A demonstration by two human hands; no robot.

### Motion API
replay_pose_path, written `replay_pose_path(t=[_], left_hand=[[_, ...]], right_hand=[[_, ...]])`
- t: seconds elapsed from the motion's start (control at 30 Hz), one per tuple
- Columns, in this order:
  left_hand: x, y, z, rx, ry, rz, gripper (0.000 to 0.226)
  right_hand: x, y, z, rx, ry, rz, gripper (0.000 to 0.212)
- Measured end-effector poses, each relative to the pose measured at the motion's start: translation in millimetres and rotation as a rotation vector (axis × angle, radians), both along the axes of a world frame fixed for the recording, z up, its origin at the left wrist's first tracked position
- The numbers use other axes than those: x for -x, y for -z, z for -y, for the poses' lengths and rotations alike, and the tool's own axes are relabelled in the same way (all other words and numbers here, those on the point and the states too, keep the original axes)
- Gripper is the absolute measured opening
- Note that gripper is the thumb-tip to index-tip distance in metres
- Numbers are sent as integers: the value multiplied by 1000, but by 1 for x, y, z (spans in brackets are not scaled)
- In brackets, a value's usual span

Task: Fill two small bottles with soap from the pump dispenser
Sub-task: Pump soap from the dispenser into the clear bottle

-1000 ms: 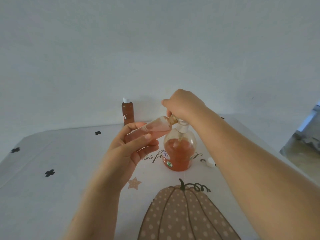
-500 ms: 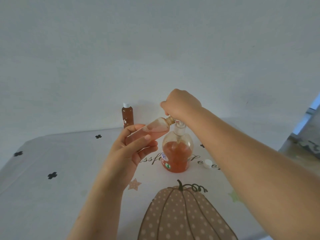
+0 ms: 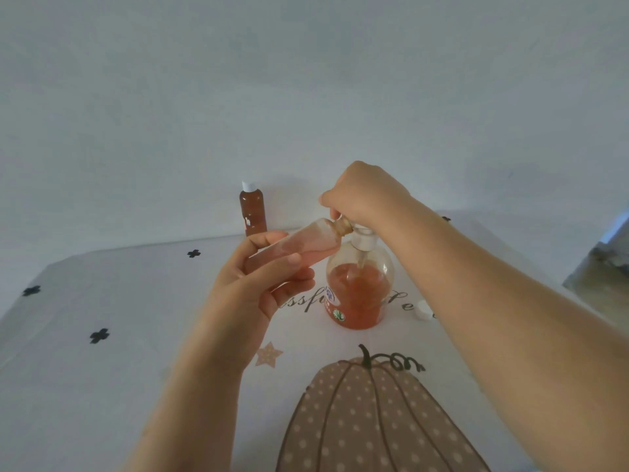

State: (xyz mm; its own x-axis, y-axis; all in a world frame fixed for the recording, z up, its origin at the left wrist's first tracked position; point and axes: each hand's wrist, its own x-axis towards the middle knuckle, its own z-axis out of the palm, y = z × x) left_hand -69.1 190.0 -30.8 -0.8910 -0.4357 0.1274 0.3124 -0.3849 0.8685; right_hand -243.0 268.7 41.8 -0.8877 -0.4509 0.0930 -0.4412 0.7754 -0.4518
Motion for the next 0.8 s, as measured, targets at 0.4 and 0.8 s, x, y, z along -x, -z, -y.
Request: replay_pose_path(t=[0.4,0.8], left_hand=[[-4,0,-4,-14,7,-27,27],[-7,-4,-6,-21,30,-77,28]], right_hand=[[-5,-6,-4,25,8,17,22],[-18,-24,-8,-18,3,-29,24]])
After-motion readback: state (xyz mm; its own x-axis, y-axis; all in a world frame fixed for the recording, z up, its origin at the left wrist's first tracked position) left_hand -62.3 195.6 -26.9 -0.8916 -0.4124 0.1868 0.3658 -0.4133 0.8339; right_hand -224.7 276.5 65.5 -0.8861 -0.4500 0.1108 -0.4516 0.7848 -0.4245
